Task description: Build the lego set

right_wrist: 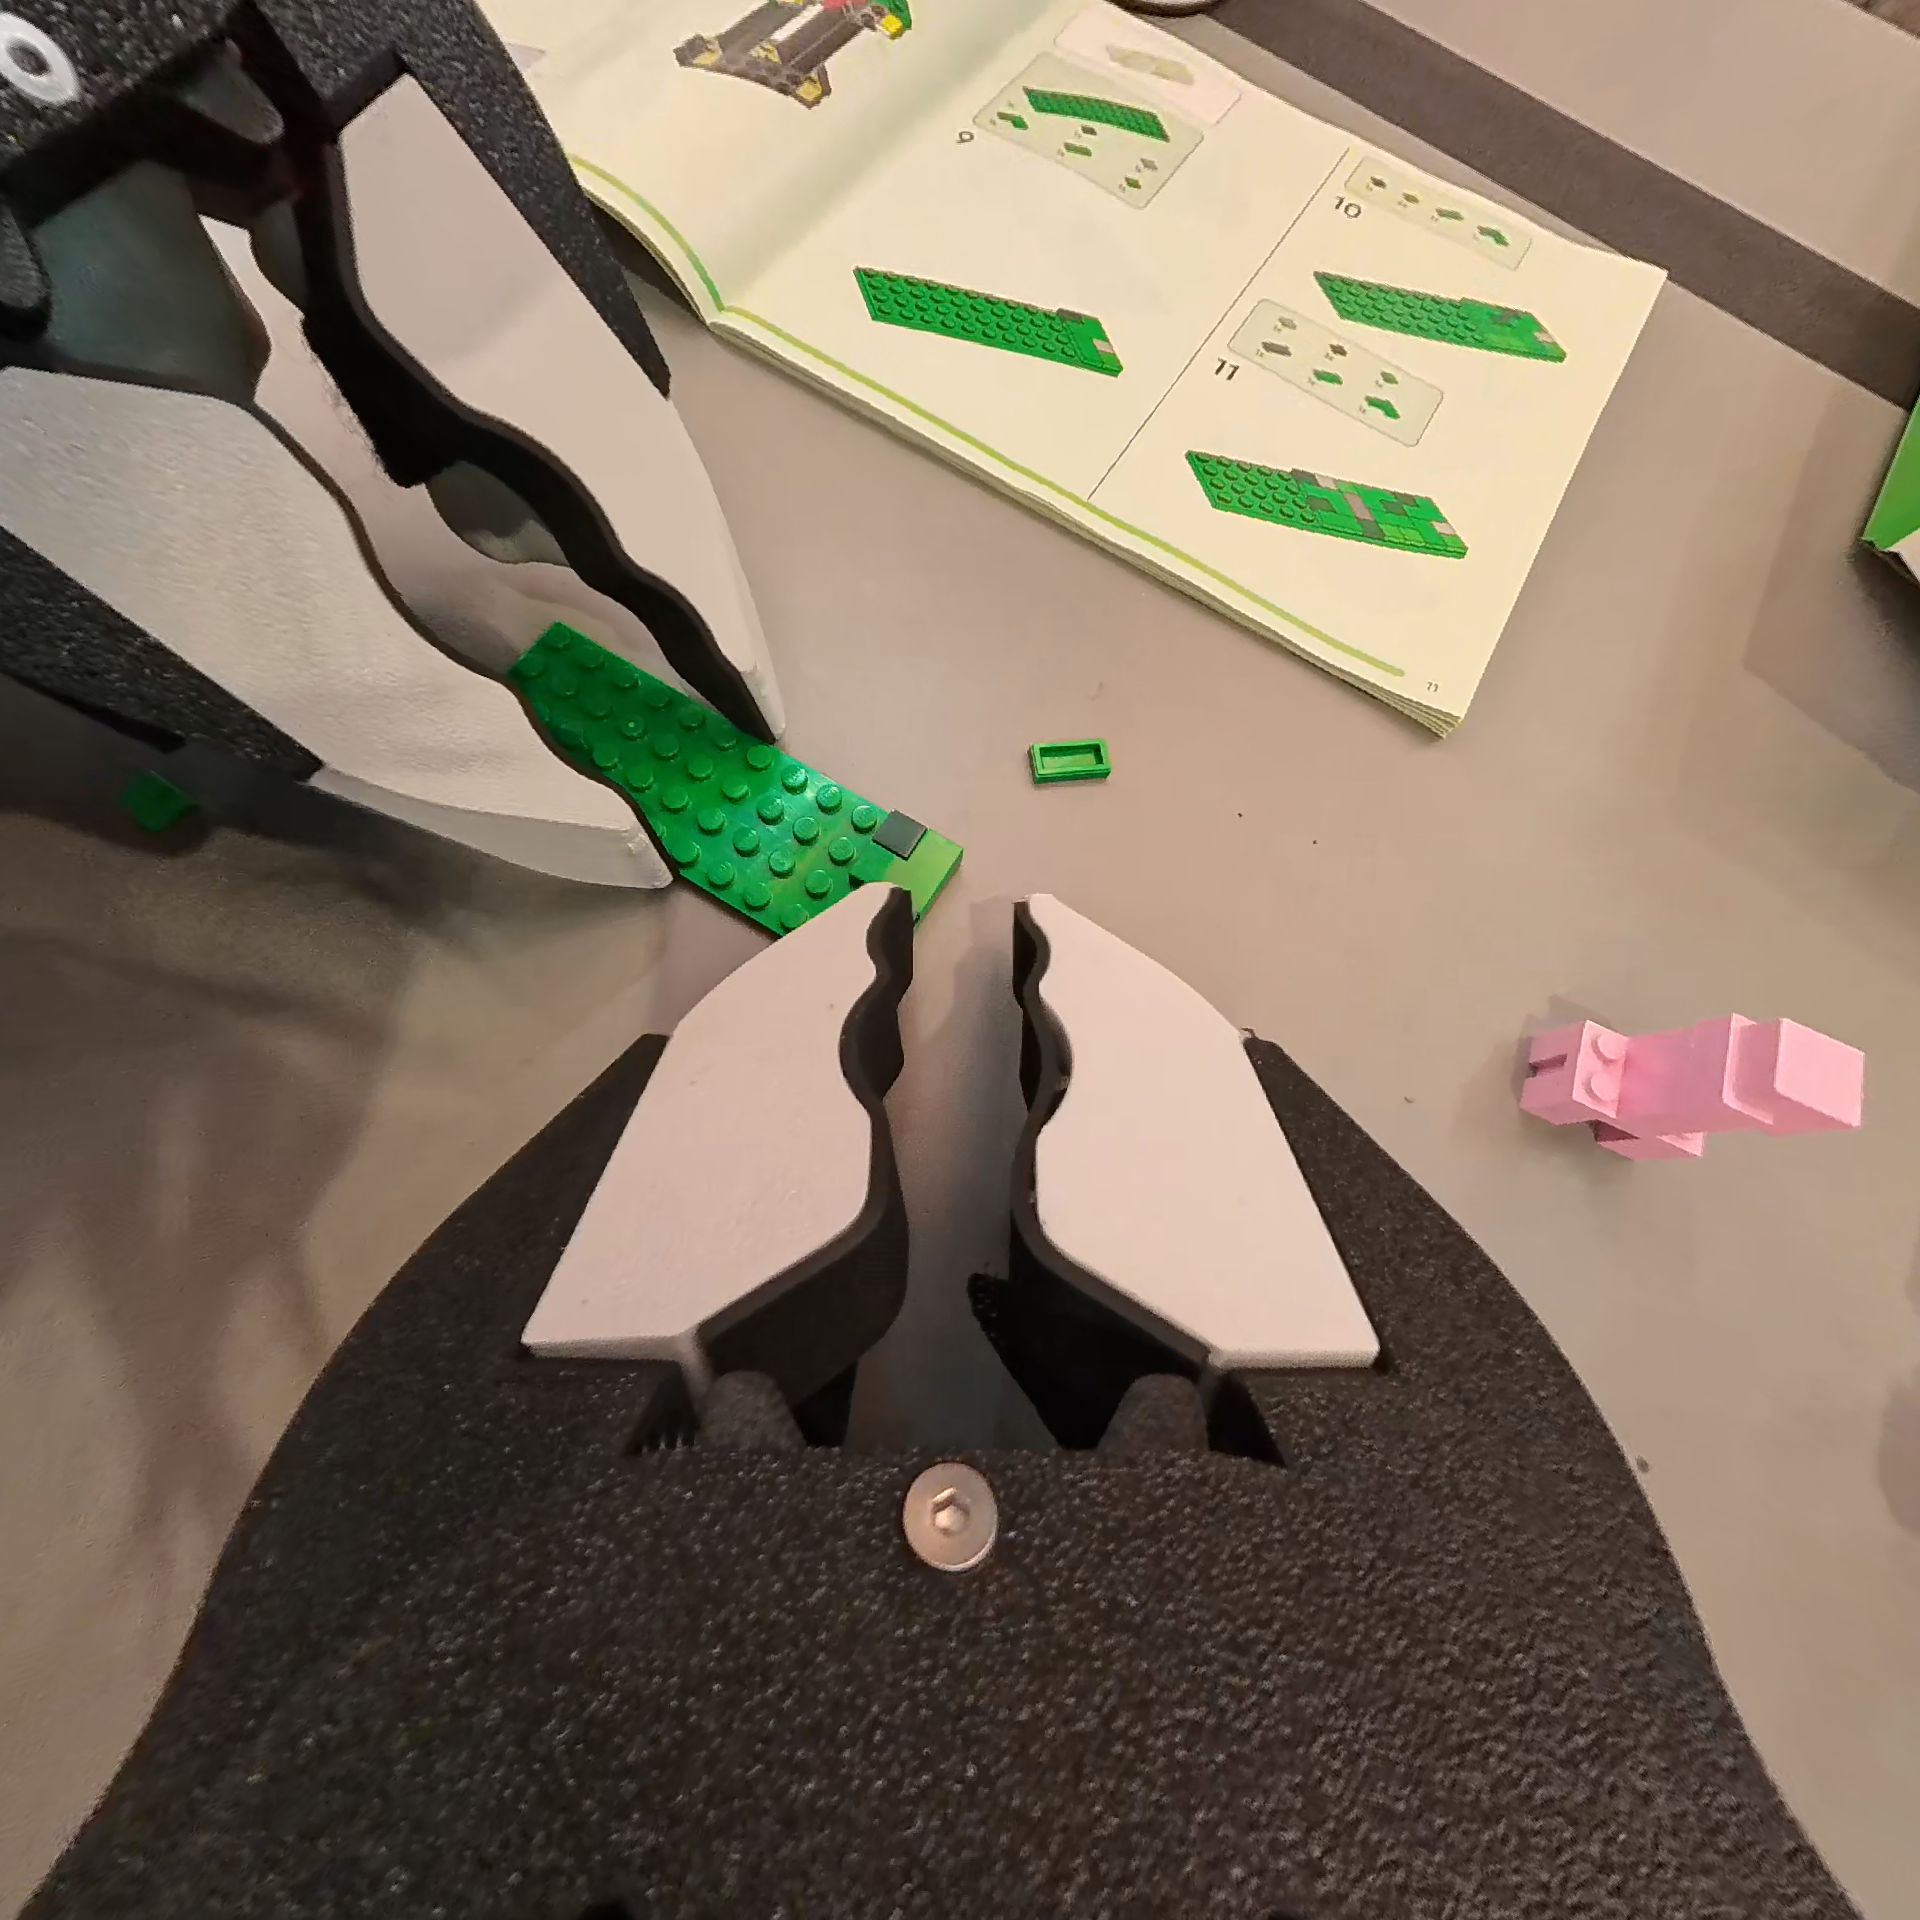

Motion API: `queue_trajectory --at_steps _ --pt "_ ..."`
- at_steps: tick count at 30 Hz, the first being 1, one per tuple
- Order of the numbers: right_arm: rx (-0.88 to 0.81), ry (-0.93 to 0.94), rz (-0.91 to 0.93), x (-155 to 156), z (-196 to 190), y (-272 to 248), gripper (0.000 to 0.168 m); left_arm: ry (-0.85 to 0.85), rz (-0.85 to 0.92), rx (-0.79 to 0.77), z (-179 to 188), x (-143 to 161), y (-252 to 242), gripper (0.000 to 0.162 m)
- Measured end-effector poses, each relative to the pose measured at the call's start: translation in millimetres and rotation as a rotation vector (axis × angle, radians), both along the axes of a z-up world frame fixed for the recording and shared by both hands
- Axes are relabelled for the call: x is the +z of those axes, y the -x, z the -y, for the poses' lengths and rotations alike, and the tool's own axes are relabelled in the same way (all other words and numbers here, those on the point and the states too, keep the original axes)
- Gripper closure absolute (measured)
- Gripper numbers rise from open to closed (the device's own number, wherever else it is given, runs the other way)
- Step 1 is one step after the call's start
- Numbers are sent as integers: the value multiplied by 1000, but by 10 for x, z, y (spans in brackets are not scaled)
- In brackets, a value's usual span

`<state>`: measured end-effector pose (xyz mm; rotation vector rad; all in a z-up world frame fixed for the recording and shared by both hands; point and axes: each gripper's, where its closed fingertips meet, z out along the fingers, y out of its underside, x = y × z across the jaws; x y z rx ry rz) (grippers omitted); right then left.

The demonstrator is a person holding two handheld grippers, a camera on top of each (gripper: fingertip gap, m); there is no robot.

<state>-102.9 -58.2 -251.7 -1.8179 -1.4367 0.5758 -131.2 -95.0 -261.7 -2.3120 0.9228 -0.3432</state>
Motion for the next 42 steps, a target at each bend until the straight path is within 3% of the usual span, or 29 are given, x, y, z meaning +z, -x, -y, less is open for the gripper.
queue_trajectory --at_steps 4,8,12,15,18,27,32,42 --pt "60 4 -92 120 -9 -40 147 5 8 -19 3 1 2 131" --pt "271 -126 -176 263 66 -125 139 36 40 -64 11 9 8 131" --pt "502 -471 -130 226 221 -165 133 118 120 -82 42 32 8 131" --pt "583 -747 -48 172 270 -136 133 151 152 -88 63 41 2 132" --pt "627 -896 3 134 303 -95 134 167 164 -98 90 50 -19 132" --pt "653 -1146 43 151 327 -47 144 144 196 -122 136 218 -61 132" --pt "644 -1224 28 198 349 -36 159 128 198 -134 153 264 -85 132" --pt "608 -1329 28 296 358 -50 160 106 206 -139 163 340 -99 132"
